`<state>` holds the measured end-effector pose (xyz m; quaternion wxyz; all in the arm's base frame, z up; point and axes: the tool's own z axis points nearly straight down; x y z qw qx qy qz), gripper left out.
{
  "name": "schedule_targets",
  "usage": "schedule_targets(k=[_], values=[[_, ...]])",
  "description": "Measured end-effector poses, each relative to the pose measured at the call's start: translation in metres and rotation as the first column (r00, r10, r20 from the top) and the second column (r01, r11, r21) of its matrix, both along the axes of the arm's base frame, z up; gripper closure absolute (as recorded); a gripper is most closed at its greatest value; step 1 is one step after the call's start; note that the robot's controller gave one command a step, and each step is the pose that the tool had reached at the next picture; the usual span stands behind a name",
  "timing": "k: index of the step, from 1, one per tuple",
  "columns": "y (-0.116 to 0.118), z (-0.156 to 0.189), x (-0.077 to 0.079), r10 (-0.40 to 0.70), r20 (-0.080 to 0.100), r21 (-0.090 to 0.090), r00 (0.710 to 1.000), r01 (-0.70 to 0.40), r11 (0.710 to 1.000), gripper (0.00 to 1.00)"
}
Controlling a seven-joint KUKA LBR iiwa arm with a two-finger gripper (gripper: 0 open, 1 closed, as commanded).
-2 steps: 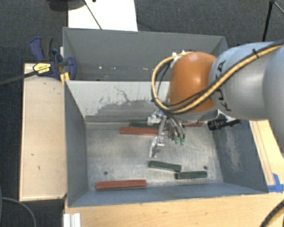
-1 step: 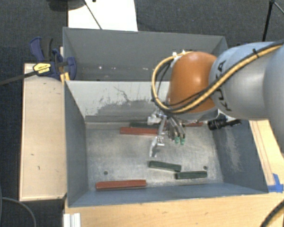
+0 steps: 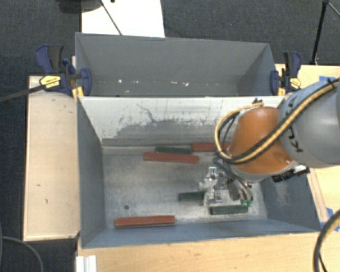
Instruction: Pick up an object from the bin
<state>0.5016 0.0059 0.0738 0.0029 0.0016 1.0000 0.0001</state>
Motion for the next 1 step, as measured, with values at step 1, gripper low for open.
schedule_targets(k=[1], values=[[0.0000, 0.0000, 0.0000, -0.001, 0.000, 0.000, 1.000, 0.001, 1.000, 1.00]])
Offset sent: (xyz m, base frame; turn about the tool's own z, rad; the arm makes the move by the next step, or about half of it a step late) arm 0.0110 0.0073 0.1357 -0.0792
